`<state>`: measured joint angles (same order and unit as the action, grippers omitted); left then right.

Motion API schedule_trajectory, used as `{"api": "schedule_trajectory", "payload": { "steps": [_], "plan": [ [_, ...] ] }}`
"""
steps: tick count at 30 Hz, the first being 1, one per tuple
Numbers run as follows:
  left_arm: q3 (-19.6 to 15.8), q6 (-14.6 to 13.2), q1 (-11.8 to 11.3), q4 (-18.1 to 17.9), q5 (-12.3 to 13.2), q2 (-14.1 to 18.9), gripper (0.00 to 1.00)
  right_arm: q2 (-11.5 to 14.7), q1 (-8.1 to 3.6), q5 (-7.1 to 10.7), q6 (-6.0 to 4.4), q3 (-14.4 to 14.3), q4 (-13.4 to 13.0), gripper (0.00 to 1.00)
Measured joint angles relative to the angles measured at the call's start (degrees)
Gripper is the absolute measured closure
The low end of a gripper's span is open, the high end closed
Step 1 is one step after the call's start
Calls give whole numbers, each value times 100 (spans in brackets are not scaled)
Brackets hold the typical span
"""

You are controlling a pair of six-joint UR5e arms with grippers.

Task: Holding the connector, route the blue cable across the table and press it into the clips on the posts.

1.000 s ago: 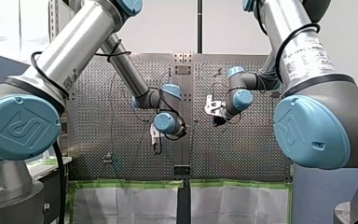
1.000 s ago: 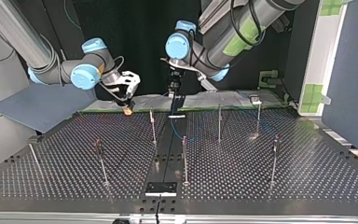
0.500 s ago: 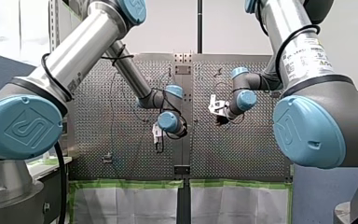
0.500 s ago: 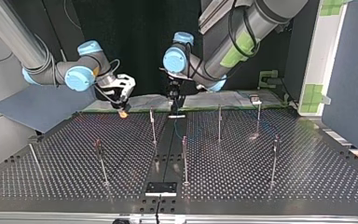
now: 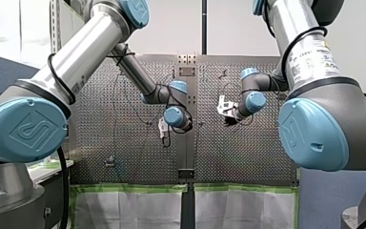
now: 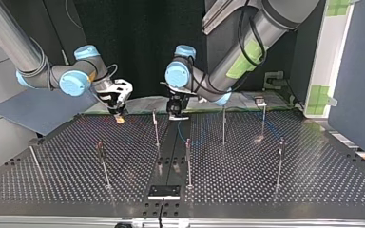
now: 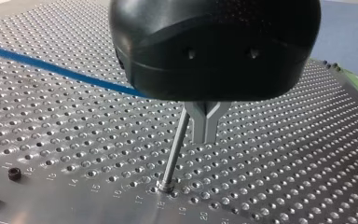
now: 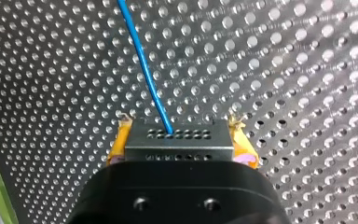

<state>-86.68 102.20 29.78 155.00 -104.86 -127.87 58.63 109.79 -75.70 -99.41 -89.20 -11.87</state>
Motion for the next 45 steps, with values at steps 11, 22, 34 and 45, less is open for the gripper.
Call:
{"api": "schedule_trajectory", "payload": {
  "steps": [11, 22, 34, 45],
  "plan": [
    [543, -7, -159, 374, 101, -475, 100, -170, -137, 12, -6, 152, 0, 100],
    [1138, -28, -302, 586, 81, -558, 54, -227, -262, 26, -44, 435, -1, 100],
    [1329, -220, -167, 1047, -200, -557, 0, -232, -334, 30, -15, 459, 5, 100],
    [1158, -371, 27, 1525, -380, -367, 0, -232, -339, 58, -8, 455, 13, 100]
  ]
}}
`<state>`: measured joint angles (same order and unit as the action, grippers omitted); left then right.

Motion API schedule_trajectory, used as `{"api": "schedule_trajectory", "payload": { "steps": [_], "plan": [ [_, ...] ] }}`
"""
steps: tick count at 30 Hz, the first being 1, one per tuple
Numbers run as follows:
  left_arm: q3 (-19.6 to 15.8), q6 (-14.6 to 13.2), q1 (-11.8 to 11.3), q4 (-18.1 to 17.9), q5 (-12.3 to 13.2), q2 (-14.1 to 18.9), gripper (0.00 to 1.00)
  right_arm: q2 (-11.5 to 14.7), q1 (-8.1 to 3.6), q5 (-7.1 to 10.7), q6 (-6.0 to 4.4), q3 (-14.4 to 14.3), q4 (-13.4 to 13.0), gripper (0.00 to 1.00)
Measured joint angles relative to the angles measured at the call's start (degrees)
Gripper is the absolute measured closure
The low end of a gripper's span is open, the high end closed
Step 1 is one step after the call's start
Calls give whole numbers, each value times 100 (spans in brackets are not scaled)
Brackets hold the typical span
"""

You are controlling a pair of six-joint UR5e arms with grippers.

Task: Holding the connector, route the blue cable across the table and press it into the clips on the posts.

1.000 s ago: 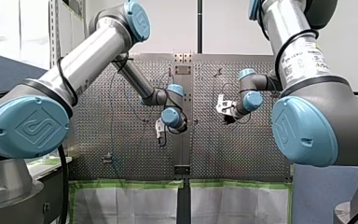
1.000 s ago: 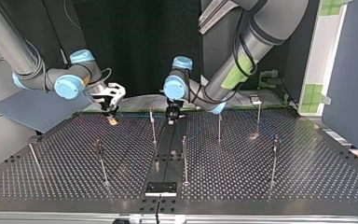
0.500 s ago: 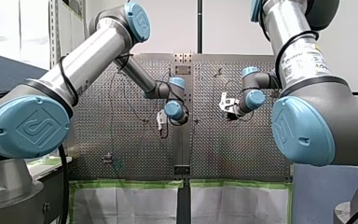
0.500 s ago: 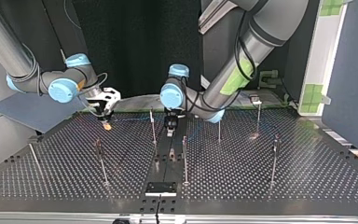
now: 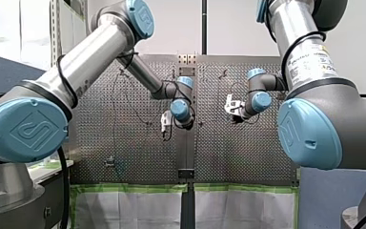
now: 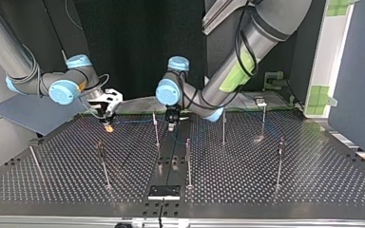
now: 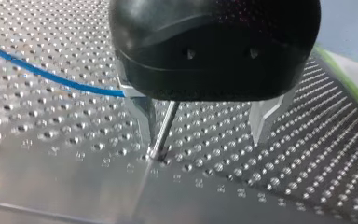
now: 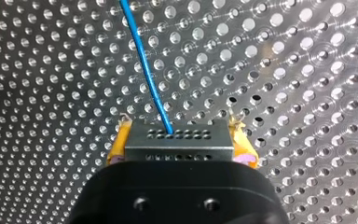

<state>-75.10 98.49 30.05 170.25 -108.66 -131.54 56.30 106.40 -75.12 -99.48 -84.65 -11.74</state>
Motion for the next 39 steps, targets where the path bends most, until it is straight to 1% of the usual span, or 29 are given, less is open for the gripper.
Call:
{"api": "schedule_trajectory", "payload": {
  "steps": [3, 7, 12, 18, 22, 26, 29, 33, 36, 39],
  "plan": [
    [-129, 21, 56, -14, -2, 129, 0, 0, -1, 4, -3, 2, 4, 100],
    [-345, 22, 144, -149, -1, 346, 0, -3, 0, 5, -16, -2, 11, 100],
    [-582, -11, 288, -68, -40, 583, 0, -3, -1, 18, -15, -3, 19, 100],
    [-878, 37, 565, -4, -270, 881, 0, -2, -12, 24, -20, -4, 21, 100],
    [-983, 41, 781, -43, -439, 1056, 0, -1, -62, 29, -26, -3, 21, 100],
    [-998, 165, 979, -198, -547, 1095, 0, -1, -129, 31, -33, -4, 21, 100],
    [-983, 269, 1133, -361, -528, 1087, 0, -2, -196, 32, -36, -4, 23, 100],
    [-897, 333, 1234, -541, -504, 1015, 0, -1, -257, 34, -32, -4, 28, 100],
    [-770, 358, 1292, -510, -583, 892, 0, -1, -290, 43, -33, -4, 31, 100],
    [-624, 390, 1321, -392, -700, 746, 0, 0, -326, 65, -34, -3, 36, 100]
  ]
}}
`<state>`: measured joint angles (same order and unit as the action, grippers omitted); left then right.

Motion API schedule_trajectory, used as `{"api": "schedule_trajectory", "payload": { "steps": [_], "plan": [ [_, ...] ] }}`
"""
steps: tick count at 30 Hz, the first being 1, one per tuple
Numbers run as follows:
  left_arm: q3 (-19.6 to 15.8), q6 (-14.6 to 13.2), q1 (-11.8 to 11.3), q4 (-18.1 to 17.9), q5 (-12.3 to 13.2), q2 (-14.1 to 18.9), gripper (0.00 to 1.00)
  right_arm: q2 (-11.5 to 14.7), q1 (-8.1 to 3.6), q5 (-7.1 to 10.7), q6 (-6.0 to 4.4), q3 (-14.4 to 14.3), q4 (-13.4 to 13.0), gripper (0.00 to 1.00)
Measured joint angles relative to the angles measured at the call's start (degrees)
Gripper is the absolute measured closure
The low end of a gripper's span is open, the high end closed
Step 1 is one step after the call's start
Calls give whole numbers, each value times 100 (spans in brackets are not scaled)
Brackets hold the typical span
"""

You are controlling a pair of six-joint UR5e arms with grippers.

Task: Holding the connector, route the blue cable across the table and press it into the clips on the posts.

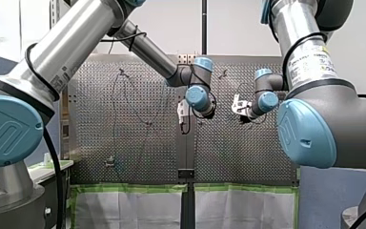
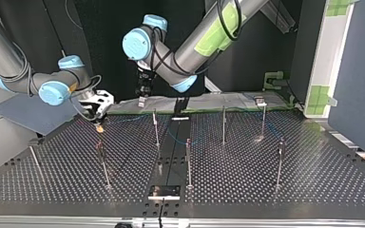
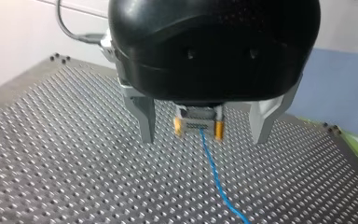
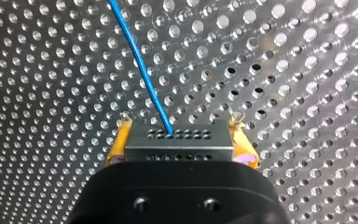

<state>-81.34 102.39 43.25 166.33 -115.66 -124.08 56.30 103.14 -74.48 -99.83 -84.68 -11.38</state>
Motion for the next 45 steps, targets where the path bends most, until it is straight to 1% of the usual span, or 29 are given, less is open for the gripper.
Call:
{"api": "schedule_trajectory", "payload": {
  "steps": [7, 13, 16, 21, 25, 31, 34, 40, 45],
  "plan": [
    [385, 24, 46, 374, -139, -384, 0, 0, -79, 70, 6, -1, 3, 100],
    [676, 32, 152, 649, -295, -675, 0, 0, -109, 176, -1, -1, -2, 100],
    [822, 34, 192, 696, -410, -821, 0, 0, -114, 191, -3, -1, -4, 100],
    [1040, 35, 241, 689, -588, -1039, 0, 0, -116, 195, -3, -1, -6, 100],
    [1233, 40, 275, 584, -721, -1232, 0, -2, -117, 196, -4, -1, -6, 100],
    [1537, 63, 269, 418, -818, -1523, 0, -2, -118, 196, -3, -1, -12, 100],
    [1689, 75, 240, 361, -888, -1588, 0, -2, -119, 196, -4, -1, -14, 100],
    [2000, 86, 194, 315, -992, -1614, 0, -5, -116, 196, -4, -1, -15, 100],
    [2248, 95, 179, 316, -1007, -1689, 0, -5, -115, 225, -4, -1, -19, 100]
  ]
}}
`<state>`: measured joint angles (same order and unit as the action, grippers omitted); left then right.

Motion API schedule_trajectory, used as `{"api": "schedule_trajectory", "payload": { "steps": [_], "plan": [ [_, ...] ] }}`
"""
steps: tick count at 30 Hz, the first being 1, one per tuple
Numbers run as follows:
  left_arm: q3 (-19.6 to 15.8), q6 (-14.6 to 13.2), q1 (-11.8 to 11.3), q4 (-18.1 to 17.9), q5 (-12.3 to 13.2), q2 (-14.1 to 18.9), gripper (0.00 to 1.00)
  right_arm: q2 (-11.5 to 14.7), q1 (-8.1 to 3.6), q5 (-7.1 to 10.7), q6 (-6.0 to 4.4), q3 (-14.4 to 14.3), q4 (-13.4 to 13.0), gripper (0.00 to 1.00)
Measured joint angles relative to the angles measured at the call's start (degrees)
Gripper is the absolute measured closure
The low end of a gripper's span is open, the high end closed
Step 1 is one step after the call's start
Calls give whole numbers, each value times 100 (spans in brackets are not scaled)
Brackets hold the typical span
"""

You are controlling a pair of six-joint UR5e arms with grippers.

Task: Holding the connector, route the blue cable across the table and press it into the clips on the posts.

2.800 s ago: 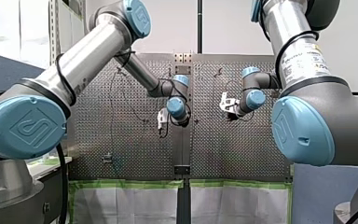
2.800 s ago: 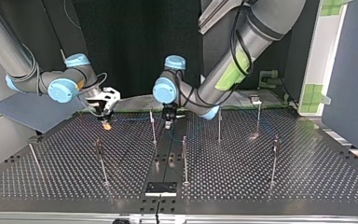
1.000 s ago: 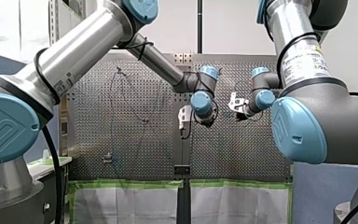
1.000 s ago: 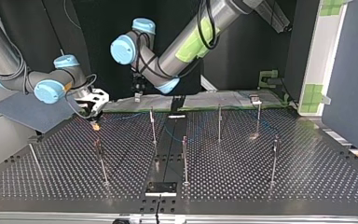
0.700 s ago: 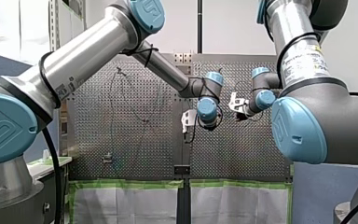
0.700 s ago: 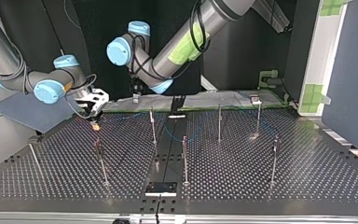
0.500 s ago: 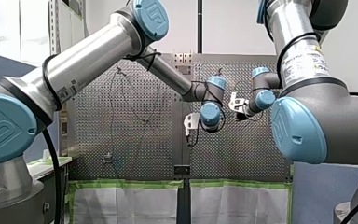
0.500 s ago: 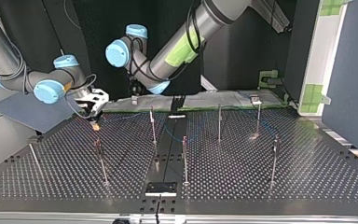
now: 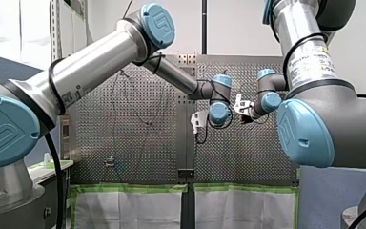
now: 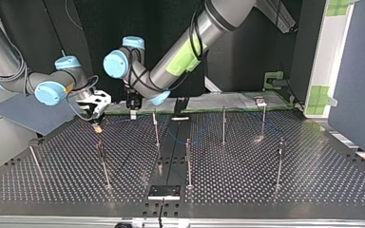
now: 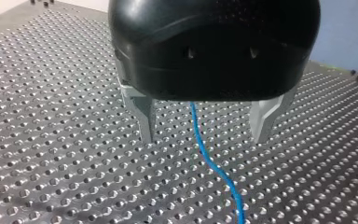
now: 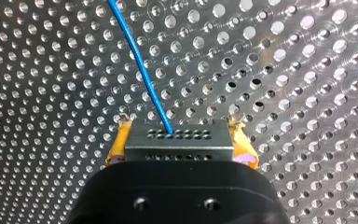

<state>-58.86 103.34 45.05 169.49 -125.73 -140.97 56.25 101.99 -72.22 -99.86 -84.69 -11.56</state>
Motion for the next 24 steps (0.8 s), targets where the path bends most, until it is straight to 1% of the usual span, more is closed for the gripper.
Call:
{"api": "schedule_trajectory", "payload": {
  "steps": [6, 11, 17, 20, 24],
  "plan": [
    [295, 72, -7, 136, -21, -253, 0, 1, -1, 49, 0, 0, -4, 100],
    [560, 113, -37, 109, -199, -502, 0, 2, -3, 62, 0, 0, -4, 100],
    [864, 109, -59, 44, -499, -584, 0, 1, -7, 74, 0, 1, -5, 100],
    [931, 107, -37, 39, -637, -593, 0, 0, -8, 76, 0, 0, -4, 100],
    [865, 117, -12, 24, -673, -621, 0, 1, -22, 76, 0, 2, -9, 100]
  ]
}}
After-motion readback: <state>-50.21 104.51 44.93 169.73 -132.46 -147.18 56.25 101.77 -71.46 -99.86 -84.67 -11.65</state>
